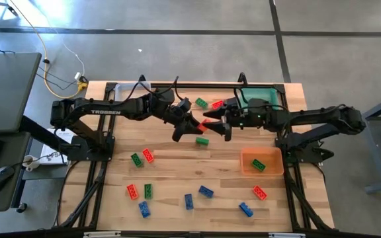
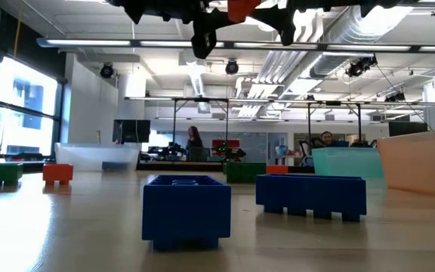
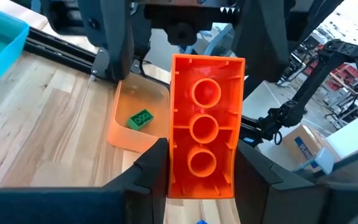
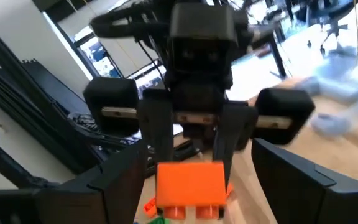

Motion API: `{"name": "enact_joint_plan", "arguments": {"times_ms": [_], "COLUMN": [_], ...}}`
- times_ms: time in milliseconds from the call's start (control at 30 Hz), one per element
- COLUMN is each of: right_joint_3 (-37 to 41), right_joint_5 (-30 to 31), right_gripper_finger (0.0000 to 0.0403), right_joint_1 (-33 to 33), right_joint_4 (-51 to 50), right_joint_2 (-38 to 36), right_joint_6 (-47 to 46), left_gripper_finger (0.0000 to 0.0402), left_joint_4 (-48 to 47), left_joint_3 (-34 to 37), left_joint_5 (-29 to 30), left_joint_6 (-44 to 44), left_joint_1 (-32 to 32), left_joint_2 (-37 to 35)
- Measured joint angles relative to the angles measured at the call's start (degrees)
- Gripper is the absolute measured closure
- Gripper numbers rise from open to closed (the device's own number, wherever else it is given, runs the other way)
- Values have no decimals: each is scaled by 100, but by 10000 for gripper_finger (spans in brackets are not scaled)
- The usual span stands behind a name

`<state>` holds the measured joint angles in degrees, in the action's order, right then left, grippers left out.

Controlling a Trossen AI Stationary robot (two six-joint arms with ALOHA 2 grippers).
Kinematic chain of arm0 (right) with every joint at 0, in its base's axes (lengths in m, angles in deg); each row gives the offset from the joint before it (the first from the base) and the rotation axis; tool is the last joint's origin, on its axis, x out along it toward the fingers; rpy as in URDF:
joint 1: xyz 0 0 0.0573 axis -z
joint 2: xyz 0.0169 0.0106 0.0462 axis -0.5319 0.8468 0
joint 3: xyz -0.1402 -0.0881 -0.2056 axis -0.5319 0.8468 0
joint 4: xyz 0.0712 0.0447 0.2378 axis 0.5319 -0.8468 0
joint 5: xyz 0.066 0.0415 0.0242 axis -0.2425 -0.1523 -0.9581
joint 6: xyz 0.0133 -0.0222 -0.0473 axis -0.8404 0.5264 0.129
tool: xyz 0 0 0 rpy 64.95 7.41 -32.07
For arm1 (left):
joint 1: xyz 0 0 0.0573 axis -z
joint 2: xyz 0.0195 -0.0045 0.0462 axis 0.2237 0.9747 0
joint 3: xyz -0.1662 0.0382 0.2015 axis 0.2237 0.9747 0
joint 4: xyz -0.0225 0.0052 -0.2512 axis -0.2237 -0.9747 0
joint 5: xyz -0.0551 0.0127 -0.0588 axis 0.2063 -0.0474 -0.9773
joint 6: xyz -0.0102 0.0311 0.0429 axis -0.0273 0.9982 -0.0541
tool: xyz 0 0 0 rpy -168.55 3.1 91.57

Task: Sort & place blocks by color
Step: Put the orange game piece into the green bin

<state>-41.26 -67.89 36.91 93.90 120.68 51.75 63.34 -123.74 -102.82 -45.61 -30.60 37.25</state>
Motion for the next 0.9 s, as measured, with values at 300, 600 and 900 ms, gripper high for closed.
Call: {"name": "enact_joint_plan", "arguments": {"times_ms": [300,600,900], "right_joint_3": [0,0,0], "right_joint_5": [92,64,97], "right_gripper_finger": [140,286,292], "right_joint_1": [-9,-13,-11], "right_joint_4": [-296,-218,-205], "right_joint_2": [-2,-4,-4], "right_joint_6": [-138,-139,-172], "left_gripper_finger": [293,291,277], "left_joint_4": [309,276,273], "left_joint_3": [0,0,0], "left_joint_5": [-28,9,-7], "left_joint_6": [-33,-104,-125], "left_joint_1": [-44,-48,-48], "left_joint_2": [-2,-2,-2]}}
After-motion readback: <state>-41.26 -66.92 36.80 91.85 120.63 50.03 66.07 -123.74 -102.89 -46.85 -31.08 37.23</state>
